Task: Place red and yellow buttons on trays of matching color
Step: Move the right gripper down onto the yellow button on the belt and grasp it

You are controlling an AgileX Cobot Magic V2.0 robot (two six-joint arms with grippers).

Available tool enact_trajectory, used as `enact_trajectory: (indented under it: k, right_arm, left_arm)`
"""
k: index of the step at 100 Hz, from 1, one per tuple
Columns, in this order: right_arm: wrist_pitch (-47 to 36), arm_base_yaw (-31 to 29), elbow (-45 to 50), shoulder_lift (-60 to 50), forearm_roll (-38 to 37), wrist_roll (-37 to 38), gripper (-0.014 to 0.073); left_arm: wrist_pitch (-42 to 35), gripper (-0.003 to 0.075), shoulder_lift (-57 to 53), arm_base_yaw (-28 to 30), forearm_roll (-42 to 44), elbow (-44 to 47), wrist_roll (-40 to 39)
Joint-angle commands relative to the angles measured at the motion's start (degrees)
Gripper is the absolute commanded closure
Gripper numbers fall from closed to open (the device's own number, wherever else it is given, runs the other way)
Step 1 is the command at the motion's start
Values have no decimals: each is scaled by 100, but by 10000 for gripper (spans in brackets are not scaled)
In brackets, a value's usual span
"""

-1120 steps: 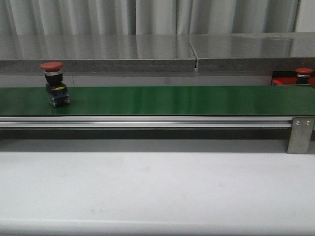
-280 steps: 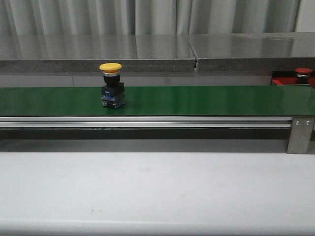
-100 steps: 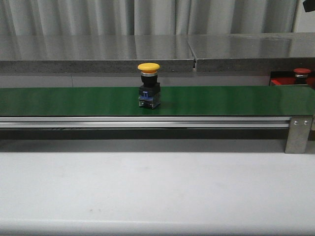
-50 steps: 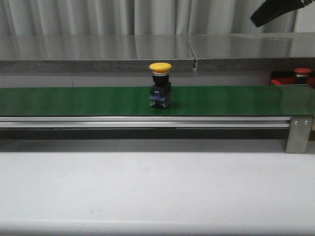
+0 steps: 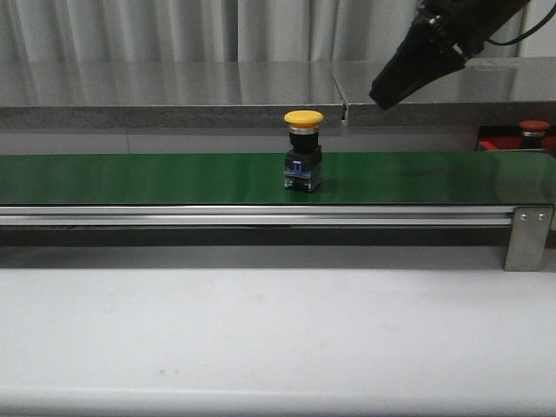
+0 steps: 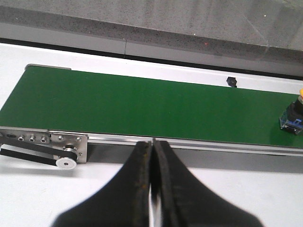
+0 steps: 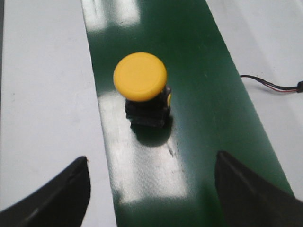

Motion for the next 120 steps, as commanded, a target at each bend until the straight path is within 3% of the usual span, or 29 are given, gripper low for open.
enact_trajectory:
  k: [1, 86, 95, 112, 120]
  right_arm:
    - [-277, 120, -19, -308, 286, -110, 46]
    - [-626, 426, 47, 245, 746, -366, 55]
    - [-641, 426, 47, 245, 746, -366, 126]
    - [-569, 420, 47, 234, 741, -336, 375]
    - [-554, 405, 47, 182, 672, -145, 394]
  left_arm:
    - [-333, 741, 11, -39, -139, -158, -2]
    - [-333, 741, 11, -39, -139, -158, -2]
    - [-333, 741, 11, -39, -139, -158, -2]
    - [-333, 741, 11, -39, -139, -158, -2]
    - [-333, 741, 11, -39, -139, -158, -2]
